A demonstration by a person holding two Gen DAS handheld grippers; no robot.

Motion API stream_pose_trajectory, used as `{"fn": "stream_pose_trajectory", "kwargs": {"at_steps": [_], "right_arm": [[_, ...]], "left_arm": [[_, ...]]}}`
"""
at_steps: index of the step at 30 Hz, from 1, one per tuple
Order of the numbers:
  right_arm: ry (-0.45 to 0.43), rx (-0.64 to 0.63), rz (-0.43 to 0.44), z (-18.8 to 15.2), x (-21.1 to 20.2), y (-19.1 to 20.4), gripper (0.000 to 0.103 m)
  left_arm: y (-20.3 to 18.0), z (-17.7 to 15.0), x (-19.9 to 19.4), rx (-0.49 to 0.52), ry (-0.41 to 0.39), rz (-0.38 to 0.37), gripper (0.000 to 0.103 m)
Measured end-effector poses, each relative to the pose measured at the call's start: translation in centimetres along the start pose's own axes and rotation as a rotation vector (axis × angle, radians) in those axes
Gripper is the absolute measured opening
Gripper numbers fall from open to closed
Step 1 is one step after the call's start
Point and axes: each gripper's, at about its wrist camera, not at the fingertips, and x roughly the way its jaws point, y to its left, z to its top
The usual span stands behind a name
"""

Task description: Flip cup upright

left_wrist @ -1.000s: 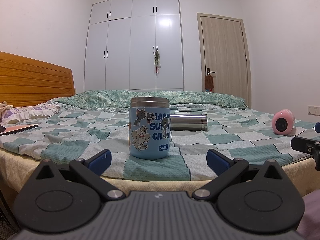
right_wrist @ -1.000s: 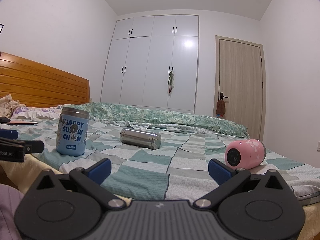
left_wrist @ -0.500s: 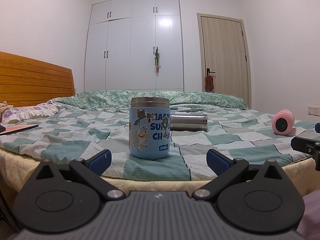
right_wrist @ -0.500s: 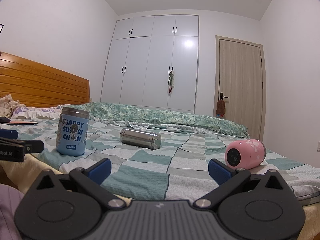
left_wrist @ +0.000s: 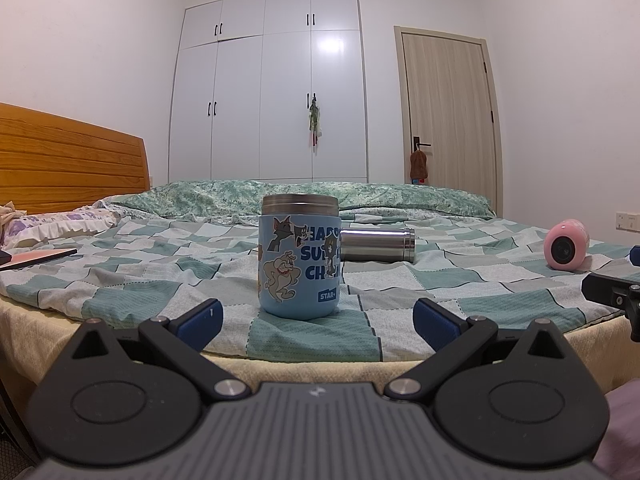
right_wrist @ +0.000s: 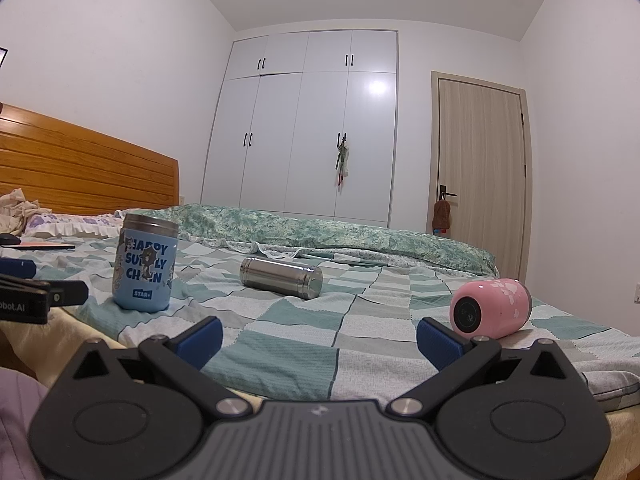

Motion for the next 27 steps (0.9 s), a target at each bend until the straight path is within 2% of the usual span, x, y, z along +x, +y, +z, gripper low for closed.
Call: {"fn": "stream_pose_trajectory", "kwargs": {"at_steps": [17, 22, 27], "right_arm": [[0.012, 0.002, 0.004, 0.1, 0.0, -0.1, 0.103], [0.041, 0.018, 0.033, 1.0, 0.9, -1.2, 0.103], [0.052, -0.006, 0.038, 2.2, 2.4, -2.7, 0.103]], "left_arm": [[-0.1, 0.4, 0.0, 0.006, 0.008, -0.009, 0.103], [-1.1, 3.2, 0.3, 0.028, -0.013, -0.068, 0.103], [-3.9, 7.1, 2.3, 0.134, -0.052, -0.125, 0.103]]}}
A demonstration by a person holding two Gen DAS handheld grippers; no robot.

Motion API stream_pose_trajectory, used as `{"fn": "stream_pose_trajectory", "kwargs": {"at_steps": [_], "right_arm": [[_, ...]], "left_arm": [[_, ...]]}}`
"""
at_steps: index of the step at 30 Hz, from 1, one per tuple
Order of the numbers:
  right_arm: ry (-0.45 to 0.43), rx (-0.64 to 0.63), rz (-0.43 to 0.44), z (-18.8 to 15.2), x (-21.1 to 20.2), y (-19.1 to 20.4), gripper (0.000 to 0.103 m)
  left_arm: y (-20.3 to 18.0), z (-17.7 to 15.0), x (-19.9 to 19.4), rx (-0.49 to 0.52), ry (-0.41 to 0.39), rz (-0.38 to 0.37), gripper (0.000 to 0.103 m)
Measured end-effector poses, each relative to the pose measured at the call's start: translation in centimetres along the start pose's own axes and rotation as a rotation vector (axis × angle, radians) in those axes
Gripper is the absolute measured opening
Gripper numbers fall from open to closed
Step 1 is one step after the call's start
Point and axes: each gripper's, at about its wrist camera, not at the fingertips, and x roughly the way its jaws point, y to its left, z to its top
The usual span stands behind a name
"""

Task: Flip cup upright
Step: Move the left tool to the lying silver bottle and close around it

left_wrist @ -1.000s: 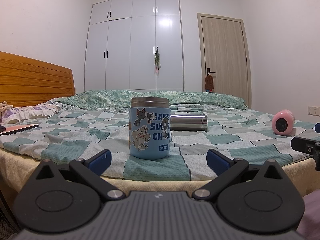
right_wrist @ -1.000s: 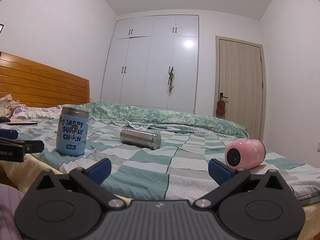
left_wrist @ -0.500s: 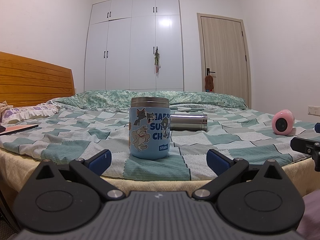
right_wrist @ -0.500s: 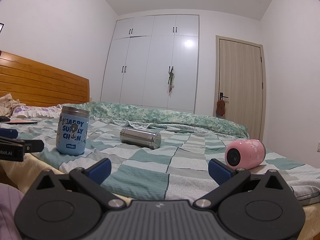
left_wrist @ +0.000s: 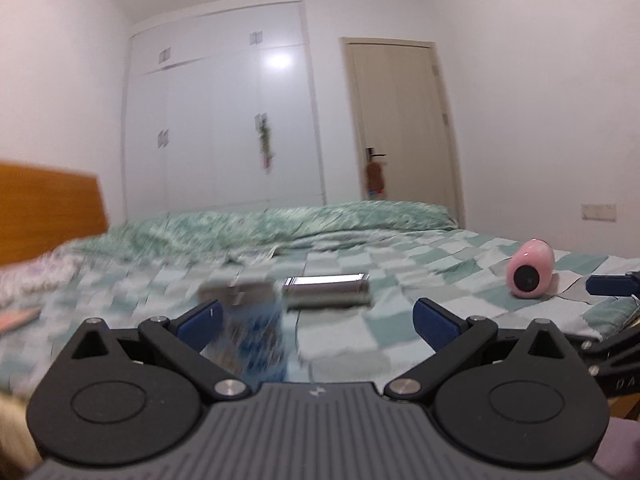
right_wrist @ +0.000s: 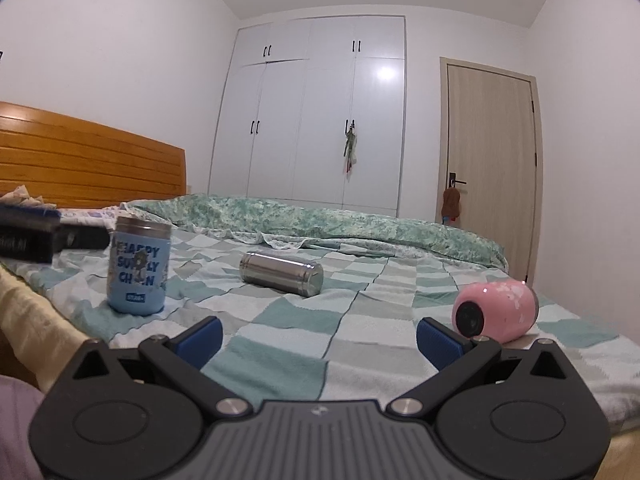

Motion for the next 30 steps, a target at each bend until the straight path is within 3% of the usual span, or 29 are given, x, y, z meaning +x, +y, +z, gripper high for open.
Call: {"fn": "stream_pose_trajectory", "kwargs": {"at_steps": [9, 17, 21, 25, 30], "right_arm": [[0.019, -0.017, -0.008, 2.6, 4.6, -3.6, 0.103], [0.073, -0.025, 0.011, 3.8, 10.1, -6.9, 0.103], [0.094, -0.028, 0.024, 4.2, 12.9, -8.1, 0.103], [0.131, -0.044, 0.036, 4.8, 15.6, -8.5, 0.103], [0.173, -0.043, 0.056, 5.1, 18.5, -8.6, 0.103]], "left_arm": [[-5.5, 4.5, 8.0, 0.314, 0.028, -0.025, 0.103], [-9.9, 3.5, 17.0, 0.545, 0.117, -0.006, 0.103], [-10.9, 2.2, 21.7, 0.6, 0.151, 0.01, 0.103], [-10.9, 0.8, 25.7, 0.582, 0.181, 0.026, 0.103], [-10.4, -0.6, 29.1, 0.622, 0.214, 0.03, 0.103]]}}
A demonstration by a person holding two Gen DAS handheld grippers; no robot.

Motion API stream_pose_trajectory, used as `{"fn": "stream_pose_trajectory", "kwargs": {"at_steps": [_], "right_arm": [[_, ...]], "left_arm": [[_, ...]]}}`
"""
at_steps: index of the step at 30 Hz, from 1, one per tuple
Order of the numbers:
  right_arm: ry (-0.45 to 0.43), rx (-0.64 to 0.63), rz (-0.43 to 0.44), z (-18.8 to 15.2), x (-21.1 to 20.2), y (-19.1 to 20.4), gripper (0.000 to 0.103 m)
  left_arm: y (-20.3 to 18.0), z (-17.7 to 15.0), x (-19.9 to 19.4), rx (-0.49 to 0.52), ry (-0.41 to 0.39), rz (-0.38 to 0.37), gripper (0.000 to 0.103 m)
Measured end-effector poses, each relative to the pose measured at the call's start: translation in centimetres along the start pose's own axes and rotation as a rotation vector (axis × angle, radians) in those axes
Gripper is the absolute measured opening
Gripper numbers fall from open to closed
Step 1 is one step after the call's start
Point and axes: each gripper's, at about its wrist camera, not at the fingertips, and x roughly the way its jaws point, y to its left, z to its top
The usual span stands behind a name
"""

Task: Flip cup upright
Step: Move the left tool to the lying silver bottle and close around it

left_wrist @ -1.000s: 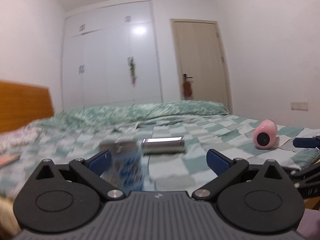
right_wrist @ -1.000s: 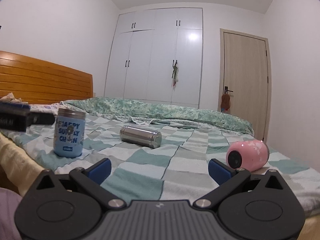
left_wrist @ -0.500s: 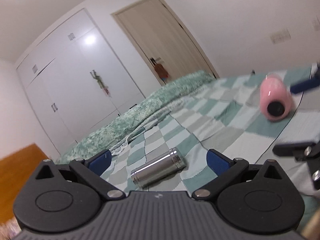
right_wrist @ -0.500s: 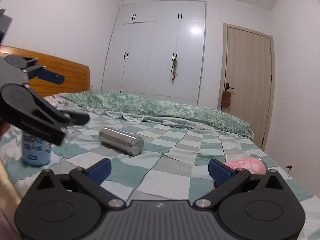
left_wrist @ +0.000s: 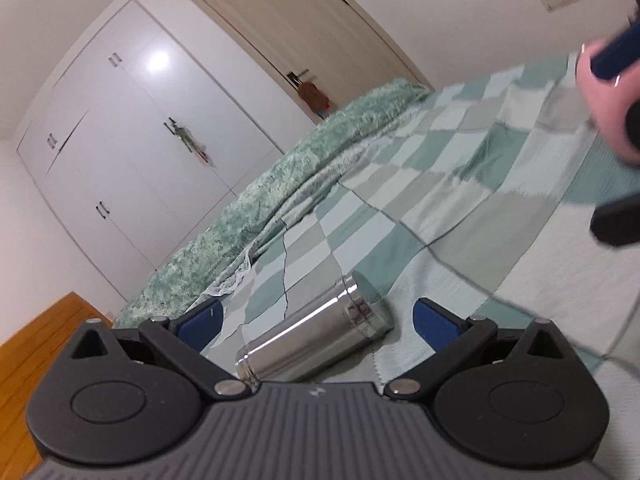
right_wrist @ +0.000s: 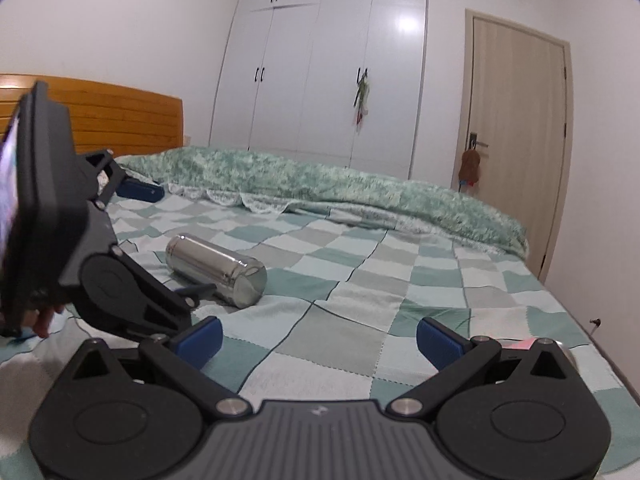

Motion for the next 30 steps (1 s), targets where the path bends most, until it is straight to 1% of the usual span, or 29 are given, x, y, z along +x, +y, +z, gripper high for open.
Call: {"fn": "stream_pose_trajectory", "kwargs": {"at_steps": [5, 9, 10, 14, 16, 20, 23, 28, 29, 30], "right_arm": [[0.032, -0.009, 0.019, 0.7, 2.2, 0.5, 0.103], [0.067, 0.007, 0.029, 1.1, 4.1, 0.7, 0.103], [0.075, 0.011, 0.028, 1.2, 4.5, 0.7, 0.103], [0.108, 0.028, 0.016, 1.8, 6.6, 0.8, 0.103], [0.127, 0.034, 0.016, 2.2, 7.9, 1.0, 0.103], [0.176, 0.046, 0.013, 2.9, 10.8, 1.2, 0.103], [0.205, 0.045, -0.009, 3.2, 12.9, 1.3, 0.103], [0.246, 0.047, -0.014, 2.8, 15.1, 1.2, 0.103], [0.253, 0.047, -0.014, 2.7, 15.3, 1.1, 0.103], [0.261, 0.048, -0.015, 2.6, 15.5, 1.1, 0.103]], "left_arm": [[0.9, -1.1, 3.1, 0.095, -0.001, 0.016, 0.103], [1.6, -2.4, 5.2, 0.215, -0.017, 0.012, 0.103], [1.7, -2.8, 5.8, 0.252, -0.016, 0.01, 0.103], [2.0, -4.2, 7.6, 0.342, -0.005, -0.026, 0.103], [1.8, -4.7, 8.3, 0.386, -0.015, -0.031, 0.103], [1.9, -4.6, 9.7, 0.418, -0.027, -0.094, 0.103], [2.1, -4.4, 10.8, 0.455, -0.039, -0.143, 0.103], [2.4, -3.7, 13.0, 0.515, -0.028, -0.274, 0.102], [2.6, -3.5, 13.5, 0.514, -0.02, -0.3, 0.098], [2.7, -3.3, 13.9, 0.507, -0.006, -0.33, 0.09]]}}
